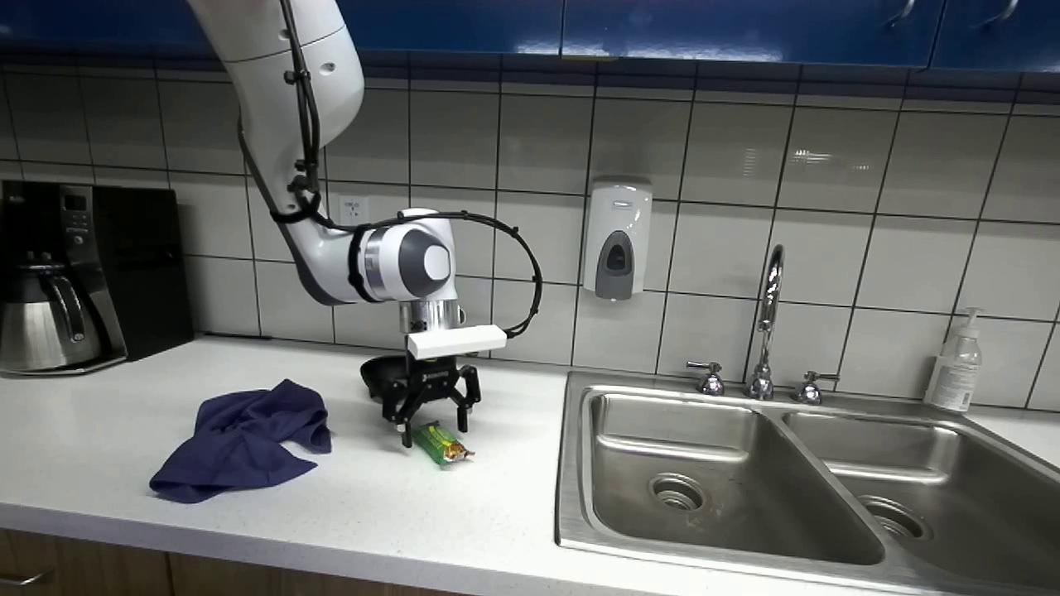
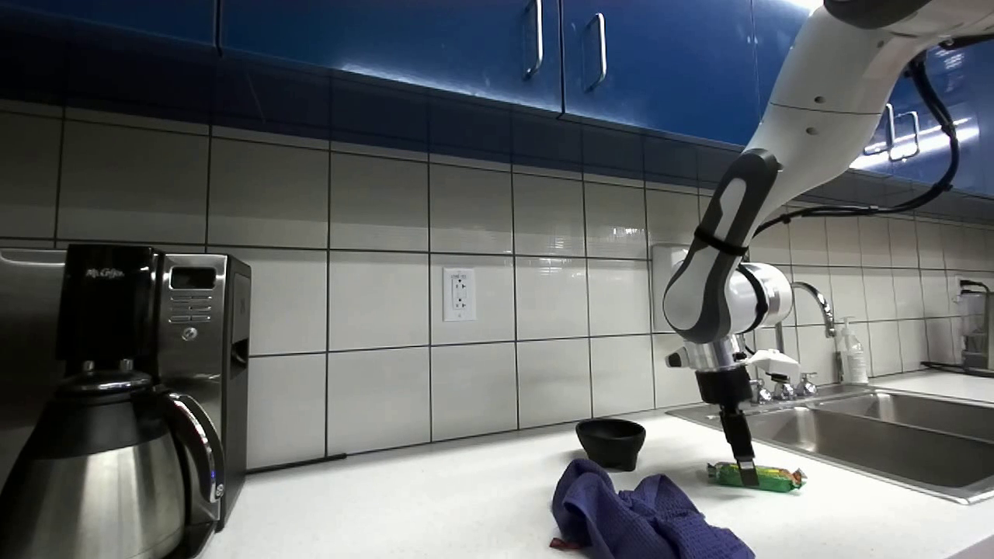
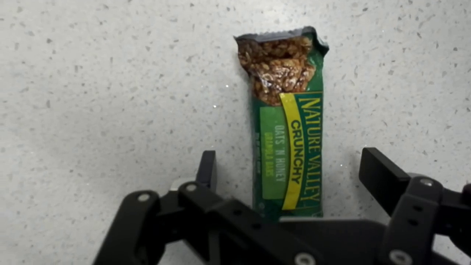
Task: Pick up the green snack bar and put it inside the black bowl
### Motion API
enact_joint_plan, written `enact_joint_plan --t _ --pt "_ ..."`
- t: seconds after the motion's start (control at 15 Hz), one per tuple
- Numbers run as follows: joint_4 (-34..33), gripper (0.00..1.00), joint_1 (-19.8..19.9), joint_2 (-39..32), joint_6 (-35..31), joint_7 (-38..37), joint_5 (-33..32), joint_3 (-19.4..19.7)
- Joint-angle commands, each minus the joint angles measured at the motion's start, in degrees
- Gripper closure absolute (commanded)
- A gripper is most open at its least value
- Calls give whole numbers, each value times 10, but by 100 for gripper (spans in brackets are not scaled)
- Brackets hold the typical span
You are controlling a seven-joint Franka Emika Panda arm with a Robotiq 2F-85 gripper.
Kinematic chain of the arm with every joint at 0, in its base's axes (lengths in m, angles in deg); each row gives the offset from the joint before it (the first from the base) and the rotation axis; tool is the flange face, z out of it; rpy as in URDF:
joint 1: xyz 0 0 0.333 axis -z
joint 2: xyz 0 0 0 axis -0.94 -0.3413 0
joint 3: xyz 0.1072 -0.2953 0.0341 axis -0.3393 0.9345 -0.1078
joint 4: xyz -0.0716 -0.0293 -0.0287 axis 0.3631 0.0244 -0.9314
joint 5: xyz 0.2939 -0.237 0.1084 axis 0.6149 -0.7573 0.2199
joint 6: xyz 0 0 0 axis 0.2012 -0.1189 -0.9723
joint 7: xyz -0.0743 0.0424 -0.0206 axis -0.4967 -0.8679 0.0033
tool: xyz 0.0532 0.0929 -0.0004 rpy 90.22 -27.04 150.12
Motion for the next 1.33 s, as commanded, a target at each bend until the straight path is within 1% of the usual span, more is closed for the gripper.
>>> enact_joint_plan --t 0.0,0.07,0.27,0.4,0.47,0.53,0.87,1.27 --pt "-9 26 3 0 9 -17 -12 -1" --pt "-9 33 3 1 7 -17 -11 -1" --pt "-7 58 3 3 5 -20 -12 -1" --pt "-7 73 4 5 5 -21 -12 0" --pt "-7 81 4 6 3 -22 -12 0" --pt "-6 84 4 6 3 -23 -12 0" --pt "-6 84 5 12 8 -30 -6 -1" --pt "9 84 1 52 4 -52 -4 -3"
